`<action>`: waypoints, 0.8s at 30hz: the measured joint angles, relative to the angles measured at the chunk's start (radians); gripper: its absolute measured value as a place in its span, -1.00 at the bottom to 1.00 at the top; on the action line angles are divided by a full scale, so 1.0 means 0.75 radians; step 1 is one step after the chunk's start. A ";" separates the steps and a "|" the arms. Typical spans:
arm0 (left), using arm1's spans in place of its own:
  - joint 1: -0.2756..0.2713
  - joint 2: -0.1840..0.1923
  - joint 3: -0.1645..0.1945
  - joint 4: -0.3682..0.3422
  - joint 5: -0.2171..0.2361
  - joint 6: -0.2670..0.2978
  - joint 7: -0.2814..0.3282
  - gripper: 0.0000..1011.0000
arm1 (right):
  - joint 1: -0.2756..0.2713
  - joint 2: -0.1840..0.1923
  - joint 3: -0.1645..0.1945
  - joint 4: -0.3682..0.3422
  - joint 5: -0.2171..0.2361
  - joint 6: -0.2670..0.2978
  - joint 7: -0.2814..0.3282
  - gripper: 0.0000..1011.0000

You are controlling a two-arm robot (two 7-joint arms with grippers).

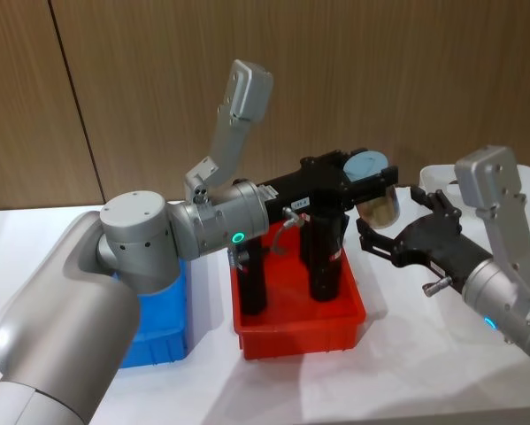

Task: Pick the cotton swabs from the blue box and place them into the white box.

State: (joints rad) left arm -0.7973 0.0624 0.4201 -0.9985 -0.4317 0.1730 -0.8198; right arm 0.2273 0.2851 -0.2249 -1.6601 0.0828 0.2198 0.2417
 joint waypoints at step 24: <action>0.000 0.000 0.000 0.000 0.000 0.000 0.000 0.33 | 0.085 -0.032 0.000 0.107 -0.005 -0.014 0.041 0.51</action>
State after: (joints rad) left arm -0.7973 0.0624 0.4200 -0.9986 -0.4316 0.1730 -0.8197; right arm 0.2908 0.2614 -0.2247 -1.5797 0.0792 0.2091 0.2725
